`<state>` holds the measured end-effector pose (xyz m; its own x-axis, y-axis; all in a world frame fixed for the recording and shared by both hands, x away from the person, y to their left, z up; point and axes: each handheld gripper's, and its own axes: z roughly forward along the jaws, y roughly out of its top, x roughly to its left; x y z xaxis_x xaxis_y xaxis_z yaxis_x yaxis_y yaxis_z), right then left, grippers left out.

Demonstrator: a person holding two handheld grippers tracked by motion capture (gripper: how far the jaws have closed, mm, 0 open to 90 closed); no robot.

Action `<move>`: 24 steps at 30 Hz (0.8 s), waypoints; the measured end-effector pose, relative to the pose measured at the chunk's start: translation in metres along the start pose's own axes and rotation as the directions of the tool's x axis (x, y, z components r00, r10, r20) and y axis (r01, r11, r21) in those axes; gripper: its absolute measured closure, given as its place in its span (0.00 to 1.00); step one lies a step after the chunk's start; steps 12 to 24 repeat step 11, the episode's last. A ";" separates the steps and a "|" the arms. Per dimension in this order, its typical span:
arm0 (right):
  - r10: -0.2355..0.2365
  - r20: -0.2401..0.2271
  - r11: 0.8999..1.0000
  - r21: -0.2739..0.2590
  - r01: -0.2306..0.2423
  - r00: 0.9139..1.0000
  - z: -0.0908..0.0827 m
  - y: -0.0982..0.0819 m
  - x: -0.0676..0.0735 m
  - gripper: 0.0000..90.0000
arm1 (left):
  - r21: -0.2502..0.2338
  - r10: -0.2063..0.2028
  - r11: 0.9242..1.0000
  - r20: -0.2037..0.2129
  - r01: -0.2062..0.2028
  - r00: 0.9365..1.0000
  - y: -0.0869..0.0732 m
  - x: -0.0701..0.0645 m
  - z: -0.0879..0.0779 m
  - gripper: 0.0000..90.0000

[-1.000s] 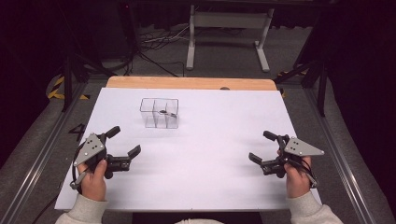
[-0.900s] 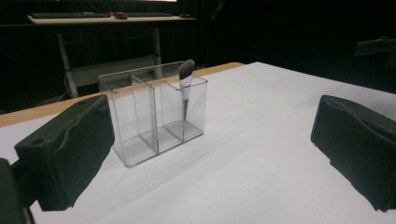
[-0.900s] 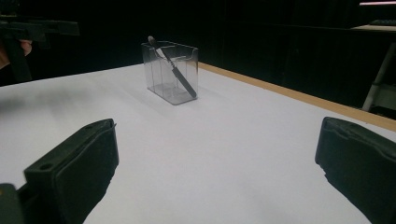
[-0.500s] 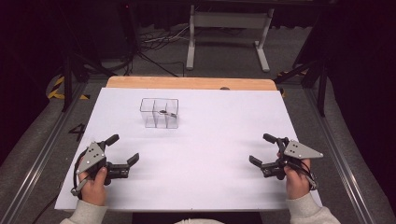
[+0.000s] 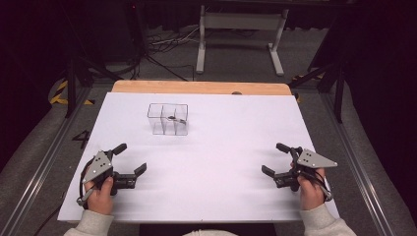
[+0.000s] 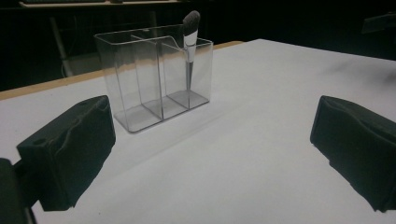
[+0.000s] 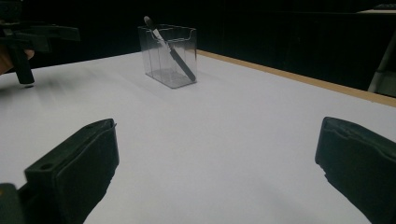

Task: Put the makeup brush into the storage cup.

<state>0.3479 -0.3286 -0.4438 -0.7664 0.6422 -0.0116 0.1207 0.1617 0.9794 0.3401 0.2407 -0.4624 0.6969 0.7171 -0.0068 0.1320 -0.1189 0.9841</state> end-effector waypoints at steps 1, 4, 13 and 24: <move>0.001 0.000 1.000 0.000 -0.001 1.000 0.000 0.000 0.000 0.00 | 0.002 0.001 1.000 0.002 -0.001 1.000 0.000 0.000 0.000 0.01; -0.002 0.002 1.000 -0.003 0.003 1.000 0.000 0.001 0.001 0.00 | 0.003 0.005 1.000 0.001 -0.005 1.000 0.000 0.000 0.001 0.01; -0.001 0.001 1.000 -0.008 0.001 1.000 -0.001 0.002 0.001 0.00 | -0.001 0.006 1.000 0.003 -0.006 1.000 0.001 0.000 0.001 0.01; -0.001 0.001 1.000 -0.008 0.001 1.000 -0.001 0.002 0.001 0.00 | -0.001 0.006 1.000 0.003 -0.006 1.000 0.001 0.000 0.001 0.01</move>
